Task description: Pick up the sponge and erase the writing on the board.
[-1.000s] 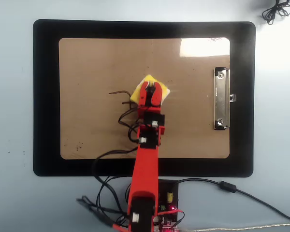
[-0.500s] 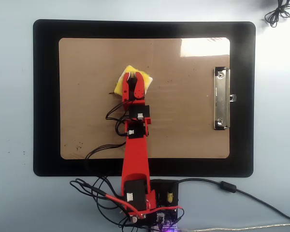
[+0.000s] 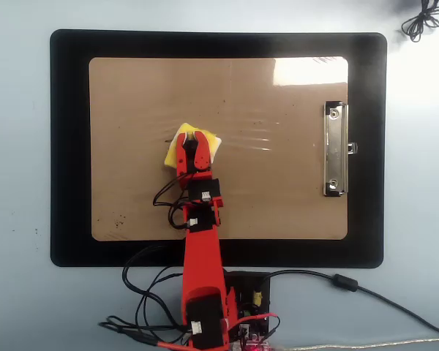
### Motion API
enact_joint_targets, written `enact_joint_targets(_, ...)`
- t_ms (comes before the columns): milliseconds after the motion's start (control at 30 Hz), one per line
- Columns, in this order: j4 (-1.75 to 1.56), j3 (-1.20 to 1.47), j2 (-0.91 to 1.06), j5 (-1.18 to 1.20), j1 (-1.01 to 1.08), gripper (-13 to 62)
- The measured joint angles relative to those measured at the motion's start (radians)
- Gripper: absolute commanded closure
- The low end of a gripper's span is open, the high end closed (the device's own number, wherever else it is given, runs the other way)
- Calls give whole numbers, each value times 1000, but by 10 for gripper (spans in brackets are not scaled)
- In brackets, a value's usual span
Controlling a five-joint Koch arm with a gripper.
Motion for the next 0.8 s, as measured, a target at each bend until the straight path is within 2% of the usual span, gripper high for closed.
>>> enact_joint_targets(67, 0, 41, 44, -2, -5, 572)
enact_joint_targets(200, 32, 426, 417, -3, 72, 572)
enact_joint_targets(267, 67, 472, 517, 2, 121, 572)
enact_joint_targets(333, 67, 456, 482, 2, 140, 572)
enact_joint_targets(467, 64, 138, 178, 2, 218, 572)
enact_joint_targets(533, 34, 61, 77, -2, 270, 572)
enact_joint_targets(600, 0, 124, 107, 0, 287, 572)
enact_joint_targets(700, -15, 385, 333, -2, 288, 572)
enact_joint_targets(800, -12, 446, 428, 3, 291, 572)
